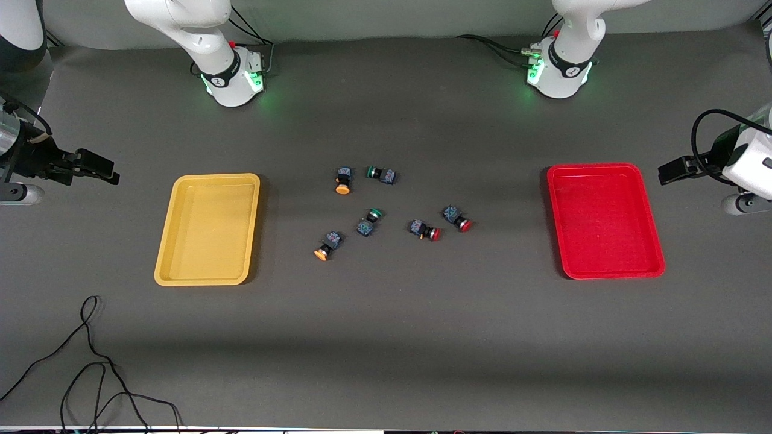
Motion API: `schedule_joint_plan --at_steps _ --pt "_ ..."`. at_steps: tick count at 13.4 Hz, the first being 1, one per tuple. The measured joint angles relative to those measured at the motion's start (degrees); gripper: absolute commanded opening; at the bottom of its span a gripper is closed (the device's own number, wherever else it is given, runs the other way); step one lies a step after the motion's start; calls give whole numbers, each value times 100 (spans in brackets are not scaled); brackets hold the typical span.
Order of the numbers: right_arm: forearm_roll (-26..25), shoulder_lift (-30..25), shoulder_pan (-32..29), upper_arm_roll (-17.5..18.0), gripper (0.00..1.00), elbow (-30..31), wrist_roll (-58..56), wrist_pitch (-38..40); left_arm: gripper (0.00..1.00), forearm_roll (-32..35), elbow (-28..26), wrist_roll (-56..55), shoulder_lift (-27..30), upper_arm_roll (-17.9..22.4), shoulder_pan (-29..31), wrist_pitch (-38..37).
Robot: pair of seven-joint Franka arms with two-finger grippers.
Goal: Place red and yellow buttons in trays
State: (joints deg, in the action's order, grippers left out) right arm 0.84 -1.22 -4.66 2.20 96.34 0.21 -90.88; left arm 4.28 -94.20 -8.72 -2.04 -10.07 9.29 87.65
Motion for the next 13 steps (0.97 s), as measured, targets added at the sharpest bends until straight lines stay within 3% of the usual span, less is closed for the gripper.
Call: schedule_joint_plan --at_steps 10,13 --pt "0 7 15 14 100 40 0 -14 100 -65 -49 1 169 1 5 -9" --pt "9 -44 281 39 100 213 184 -86 100 -79 -74 -3 150 -13 -2 -23"
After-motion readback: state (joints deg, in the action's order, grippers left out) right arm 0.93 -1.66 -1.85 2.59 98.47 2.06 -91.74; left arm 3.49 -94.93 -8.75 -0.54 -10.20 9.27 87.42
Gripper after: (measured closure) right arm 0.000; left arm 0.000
